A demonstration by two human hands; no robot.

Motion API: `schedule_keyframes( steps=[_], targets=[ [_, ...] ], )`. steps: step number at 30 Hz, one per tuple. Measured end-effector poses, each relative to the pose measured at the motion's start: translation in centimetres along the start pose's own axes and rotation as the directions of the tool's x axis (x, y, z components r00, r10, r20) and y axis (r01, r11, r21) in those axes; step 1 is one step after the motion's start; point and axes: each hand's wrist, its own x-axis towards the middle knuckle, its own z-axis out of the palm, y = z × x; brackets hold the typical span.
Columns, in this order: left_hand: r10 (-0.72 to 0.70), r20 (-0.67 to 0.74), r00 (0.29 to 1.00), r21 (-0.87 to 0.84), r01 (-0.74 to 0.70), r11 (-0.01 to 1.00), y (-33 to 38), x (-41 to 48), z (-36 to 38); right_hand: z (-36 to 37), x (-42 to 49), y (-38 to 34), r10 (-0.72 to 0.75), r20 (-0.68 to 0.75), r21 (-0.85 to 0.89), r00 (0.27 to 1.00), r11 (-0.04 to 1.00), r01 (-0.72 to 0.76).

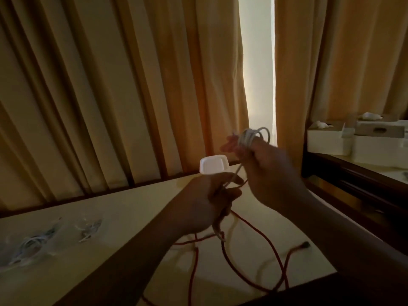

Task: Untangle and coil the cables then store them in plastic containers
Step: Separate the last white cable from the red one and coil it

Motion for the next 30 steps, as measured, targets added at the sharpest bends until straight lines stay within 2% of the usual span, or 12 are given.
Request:
schedule_keyframes(
  steps=[2,5,8,10,12,14,17,19,21,24,26,30],
  targets=[
    [0.046,-0.052,0.998,0.084,-0.042,0.996,0.4,0.5,-1.3,0.9,0.4,2.7,-0.076,0.15,-0.23,0.986,0.967,0.109],
    [0.206,-0.156,0.966,0.35,-0.141,0.926,-0.4,2.3,-3.4,1.8,0.7,4.8,-0.08,0.303,-0.202,0.95,0.969,0.146],
    [0.313,-0.263,0.913,0.404,-0.191,0.895,-2.5,4.7,-4.2,3.1,1.4,4.7,0.085,0.412,-0.082,0.907,0.995,-0.056],
    [0.347,-0.323,0.88,0.425,-0.193,0.885,-4.7,6.6,-3.9,4.1,2.2,5.0,0.29,0.474,-0.067,0.831,0.953,-0.295],
    [0.351,-0.383,0.854,0.425,-0.175,0.888,-7.3,8.2,-3.3,5.4,2.6,5.9,0.405,0.49,-0.018,0.772,0.89,-0.455],
    [0.375,-0.419,0.827,0.449,-0.17,0.877,-9.6,9.3,-2.6,6.7,2.3,6.8,0.423,0.481,-0.012,0.768,0.879,-0.477],
    [0.341,-0.425,0.838,0.437,-0.139,0.889,-12.0,10.4,-1.6,8.5,1.5,8.6,0.429,0.446,-0.026,0.785,0.883,-0.468],
    [0.272,-0.444,0.854,0.339,-0.121,0.933,-12.6,10.9,-1.2,9.1,1.4,9.5,0.445,0.453,0.055,0.772,0.85,-0.523],
    [0.079,-0.444,0.892,0.089,-0.043,0.995,-12.7,11.3,-1.2,9.3,1.6,10.5,0.494,0.498,0.243,0.713,0.71,-0.661],
    [-0.12,-0.311,0.943,-0.191,0.062,0.98,-12.5,10.8,-1.3,8.5,1.3,10.6,0.427,0.685,0.481,0.591,0.344,-0.806],
    [-0.153,-0.234,0.96,-0.352,0.063,0.934,-12.4,10.4,-1.5,7.6,1.0,10.1,0.331,0.731,0.565,0.597,0.199,-0.801],
    [-0.092,-0.116,0.989,-0.557,0.012,0.83,-12.6,9.9,-2.2,6.5,1.1,8.4,0.233,0.686,0.72,0.689,-0.082,-0.689]
  ],
)
